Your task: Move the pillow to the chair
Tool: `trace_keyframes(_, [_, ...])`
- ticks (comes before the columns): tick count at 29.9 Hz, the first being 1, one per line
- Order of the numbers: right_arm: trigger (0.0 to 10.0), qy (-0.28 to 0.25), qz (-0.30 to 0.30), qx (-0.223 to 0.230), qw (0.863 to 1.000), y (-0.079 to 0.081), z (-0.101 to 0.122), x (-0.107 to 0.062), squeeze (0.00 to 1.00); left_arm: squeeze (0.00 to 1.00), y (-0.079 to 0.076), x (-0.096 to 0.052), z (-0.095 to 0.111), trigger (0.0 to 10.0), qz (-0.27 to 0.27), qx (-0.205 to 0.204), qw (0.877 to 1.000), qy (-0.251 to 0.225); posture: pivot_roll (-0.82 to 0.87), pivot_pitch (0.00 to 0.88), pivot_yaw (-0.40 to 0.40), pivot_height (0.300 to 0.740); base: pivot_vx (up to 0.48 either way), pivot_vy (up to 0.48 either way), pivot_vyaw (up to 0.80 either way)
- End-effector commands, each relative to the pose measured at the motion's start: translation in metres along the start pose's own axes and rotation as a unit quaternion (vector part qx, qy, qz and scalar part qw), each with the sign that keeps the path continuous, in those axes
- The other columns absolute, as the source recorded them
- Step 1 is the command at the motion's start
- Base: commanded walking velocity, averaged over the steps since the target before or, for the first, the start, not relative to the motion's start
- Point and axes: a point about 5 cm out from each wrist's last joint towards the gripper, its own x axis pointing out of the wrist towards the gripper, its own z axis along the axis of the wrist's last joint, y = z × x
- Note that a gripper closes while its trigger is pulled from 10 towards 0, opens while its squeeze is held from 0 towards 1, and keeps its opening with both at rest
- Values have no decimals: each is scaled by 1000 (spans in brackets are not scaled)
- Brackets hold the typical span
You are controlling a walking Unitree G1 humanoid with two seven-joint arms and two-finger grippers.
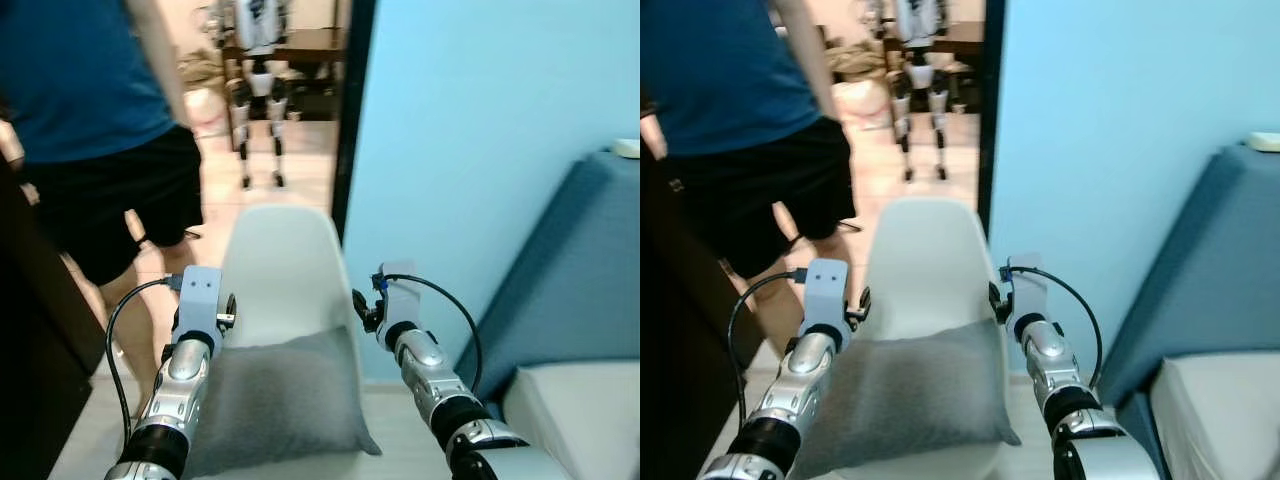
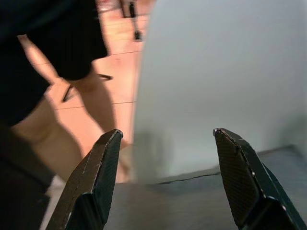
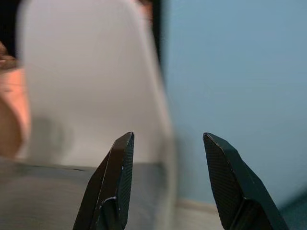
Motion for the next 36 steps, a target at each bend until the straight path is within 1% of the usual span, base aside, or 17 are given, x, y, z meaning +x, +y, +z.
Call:
trace_keyframes(1, [10000,13,-2,0,1000,-1,-5,-1,0,0,-3,0,-3,10000,-2,-1,1000,10,7,0,-54,740,0,0,-800])
trace_keyframes(7, [10000,17,-2,-3,1000,-2,-5,-1,0,0,-5,0,-4,10000,-4,-5,1000,14,4,0,-54,740,0,0,-800])
trace_keyframes(10, [10000,25,-7,3,1000,-2,-7,-1,0,0,-6,0,-5,10000,-6,-5,1000,16,2,0,-52,740,0,0,-800])
trace_keyframes(30, [10000,30,-15,9,999,-6,-9,-3,0,0,-9,0,-6,10000,-16,-12,1000,18,-6,0,-45,740,0,0,-800])
trace_keyframes(34, [10000,36,-15,7,999,-6,-12,-4,0,0,-11,0,-6,10000,-26,-14,999,19,-7,0,-47,740,0,0,-800])
trace_keyframes(36, [10000,39,-15,5,999,-6,-13,-4,0,0,-14,-2,-9,10000,-39,-11,999,25,-8,0,-49,740,0,0,-800])
